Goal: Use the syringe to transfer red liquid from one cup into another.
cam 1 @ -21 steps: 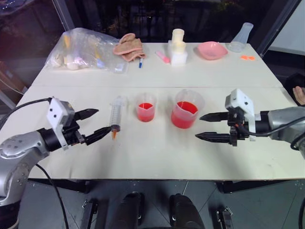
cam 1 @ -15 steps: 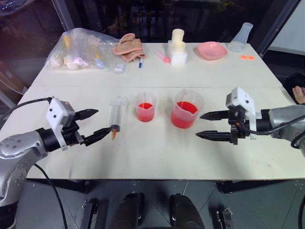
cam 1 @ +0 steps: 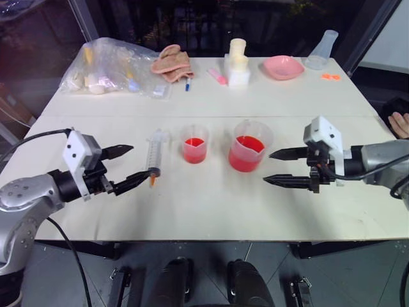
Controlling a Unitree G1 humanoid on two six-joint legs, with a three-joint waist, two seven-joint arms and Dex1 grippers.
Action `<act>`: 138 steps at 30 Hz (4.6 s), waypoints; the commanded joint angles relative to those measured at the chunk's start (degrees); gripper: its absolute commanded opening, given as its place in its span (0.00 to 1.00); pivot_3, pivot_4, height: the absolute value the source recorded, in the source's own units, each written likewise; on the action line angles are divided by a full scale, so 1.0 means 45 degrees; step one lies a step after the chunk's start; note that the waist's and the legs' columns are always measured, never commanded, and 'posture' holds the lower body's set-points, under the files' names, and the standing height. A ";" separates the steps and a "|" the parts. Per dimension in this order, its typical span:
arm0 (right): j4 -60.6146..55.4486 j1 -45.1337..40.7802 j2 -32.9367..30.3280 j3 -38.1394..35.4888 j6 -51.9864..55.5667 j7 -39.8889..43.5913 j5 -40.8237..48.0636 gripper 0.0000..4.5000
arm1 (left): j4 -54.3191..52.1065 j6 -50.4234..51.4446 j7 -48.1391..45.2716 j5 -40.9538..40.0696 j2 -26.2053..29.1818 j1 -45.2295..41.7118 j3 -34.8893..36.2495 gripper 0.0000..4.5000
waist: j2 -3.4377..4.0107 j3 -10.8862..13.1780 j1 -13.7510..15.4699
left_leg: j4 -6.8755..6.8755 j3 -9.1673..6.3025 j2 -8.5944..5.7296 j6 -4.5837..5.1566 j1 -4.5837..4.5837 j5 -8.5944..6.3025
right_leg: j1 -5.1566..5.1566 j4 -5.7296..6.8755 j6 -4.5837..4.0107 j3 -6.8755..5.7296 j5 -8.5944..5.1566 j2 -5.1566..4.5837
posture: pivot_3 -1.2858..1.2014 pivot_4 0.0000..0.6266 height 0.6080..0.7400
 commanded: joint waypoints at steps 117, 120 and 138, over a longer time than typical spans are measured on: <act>-0.0948 0.0315 0.0344 -0.1898 0.0278 -0.1509 0.0374 0.80 | 1.2365 -0.1534 0.7877 0.3945 -0.7638 -1.8706 -0.0620 0.34 | -0.0066 0.0031 0.0409 | 0.0083 -0.0031 -0.0063 -0.0086 -0.0153 0.0056 | -0.0095 0.0035 0.0119 -0.0016 0.0063 -0.0018 | 0.52 0.24 1.00; -0.1170 0.0310 0.0462 -0.2789 0.0808 -0.2020 0.1022 0.80 | 1.1877 -0.2242 0.6749 0.3284 -0.8816 -1.8329 -0.1021 0.34 | -0.0052 0.0024 0.0255 | 0.0070 0.0012 -0.0062 -0.0067 -0.0129 0.0047 | -0.0097 0.0030 0.0125 -0.0008 0.0066 -0.0019 | 0.52 0.24 1.00; -0.1069 -0.1811 0.1120 -0.6195 0.1676 -1.1204 1.2374 0.80 | 1.1576 -0.5562 0.1079 0.3526 -1.1852 -1.3602 -0.4640 0.34 | -0.0044 0.0019 0.0326 | 0.0065 0.0028 -0.0028 0.0008 -0.0089 0.0040 | -0.0074 0.0051 0.0107 0.0006 0.0077 -0.0002 | 0.52 0.24 1.00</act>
